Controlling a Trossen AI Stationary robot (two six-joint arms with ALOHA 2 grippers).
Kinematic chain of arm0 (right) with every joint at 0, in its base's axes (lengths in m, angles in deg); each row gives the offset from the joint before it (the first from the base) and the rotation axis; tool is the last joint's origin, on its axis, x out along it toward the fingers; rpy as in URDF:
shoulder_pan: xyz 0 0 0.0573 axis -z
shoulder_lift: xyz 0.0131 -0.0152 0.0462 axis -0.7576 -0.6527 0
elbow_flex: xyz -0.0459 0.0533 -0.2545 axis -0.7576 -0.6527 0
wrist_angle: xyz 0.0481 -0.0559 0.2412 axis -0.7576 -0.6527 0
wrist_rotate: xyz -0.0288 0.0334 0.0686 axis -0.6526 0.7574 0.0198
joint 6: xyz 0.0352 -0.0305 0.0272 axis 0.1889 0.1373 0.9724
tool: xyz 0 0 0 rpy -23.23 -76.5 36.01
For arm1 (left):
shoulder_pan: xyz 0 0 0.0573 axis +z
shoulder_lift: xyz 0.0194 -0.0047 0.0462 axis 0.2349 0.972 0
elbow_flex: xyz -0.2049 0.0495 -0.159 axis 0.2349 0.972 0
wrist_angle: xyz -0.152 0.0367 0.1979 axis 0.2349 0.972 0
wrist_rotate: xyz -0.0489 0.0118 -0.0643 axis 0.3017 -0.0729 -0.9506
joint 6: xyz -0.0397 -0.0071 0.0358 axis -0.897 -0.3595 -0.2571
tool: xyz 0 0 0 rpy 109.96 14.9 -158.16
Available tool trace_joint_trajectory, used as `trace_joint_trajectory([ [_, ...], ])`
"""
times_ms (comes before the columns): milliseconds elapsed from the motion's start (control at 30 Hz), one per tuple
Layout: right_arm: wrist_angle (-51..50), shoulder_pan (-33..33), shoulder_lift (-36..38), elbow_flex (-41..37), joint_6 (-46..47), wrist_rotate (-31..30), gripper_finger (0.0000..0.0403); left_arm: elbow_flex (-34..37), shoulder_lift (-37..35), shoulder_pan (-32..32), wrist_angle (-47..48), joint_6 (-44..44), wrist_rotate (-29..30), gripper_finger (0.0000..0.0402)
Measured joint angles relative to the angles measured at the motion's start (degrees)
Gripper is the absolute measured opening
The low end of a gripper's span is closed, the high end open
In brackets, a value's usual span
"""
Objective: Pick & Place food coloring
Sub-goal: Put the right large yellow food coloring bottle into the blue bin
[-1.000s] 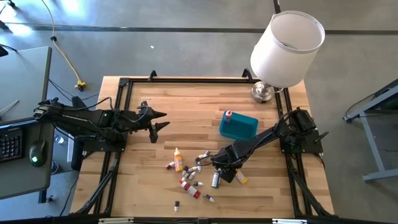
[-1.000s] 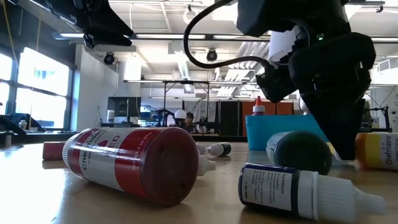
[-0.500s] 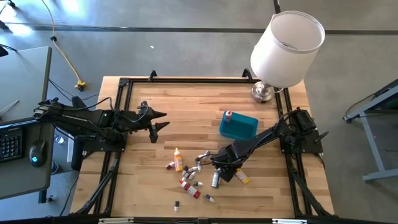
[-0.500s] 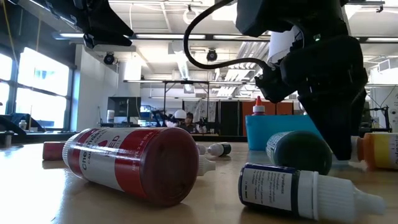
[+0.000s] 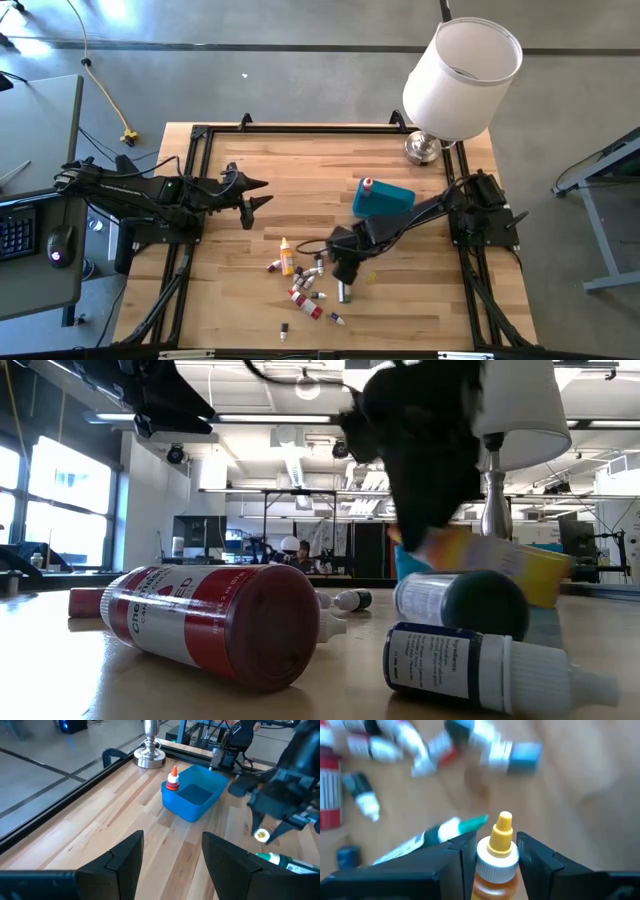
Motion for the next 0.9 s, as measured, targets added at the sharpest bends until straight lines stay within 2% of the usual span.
trace_joint_trajectory([
  [133,-7.4,-0.1,1.7,5.6,-7.4,-13.1,0.0113,0.0,0.0,0.0,-1.0,0.0,0.0,0.0198],
  [233,-13.0,-0.7,5.0,6.8,-9.0,-25.0,0.0115,0.0,0.0,0.0,-1.7,0.0,0.0,0.0198],
  [333,-13.7,-1.4,10.1,3.9,-7.3,-35.8,0.0115,0.0,0.0,0.0,-1.7,0.0,0.2,0.0198],
  [433,-8.4,-2.0,15.8,-3.4,-5.5,-46.0,0.0115,0.0,0.0,0.0,-1.5,0.0,1.3,0.0198],
  [500,0.4,-1.9,19.8,-10.7,-6.5,-50.5,0.0116,0.0,0.0,0.0,-1.5,0.0,1.3,0.0198],
  [567,12.2,-1.1,23.4,-19.3,-9.0,-52.2,0.0117,0.0,0.0,0.0,-1.5,0.3,1.6,0.0198],
  [700,43.9,1.8,27.5,-36.4,-17.2,-51.5,0.0117,0.0,0.0,0.0,-1.5,0.4,1.8,0.0198],
  [800,67.2,3.4,27.7,-46.0,-28.7,-50.6,0.0117,0.0,0.0,0.0,-1.5,0.5,2.1,0.0198],
  [900,80.9,4.0,27.3,-52.6,-36.0,-48.9,0.0117,0.0,0.0,0.0,-1.5,0.4,2.1,0.0198],
])
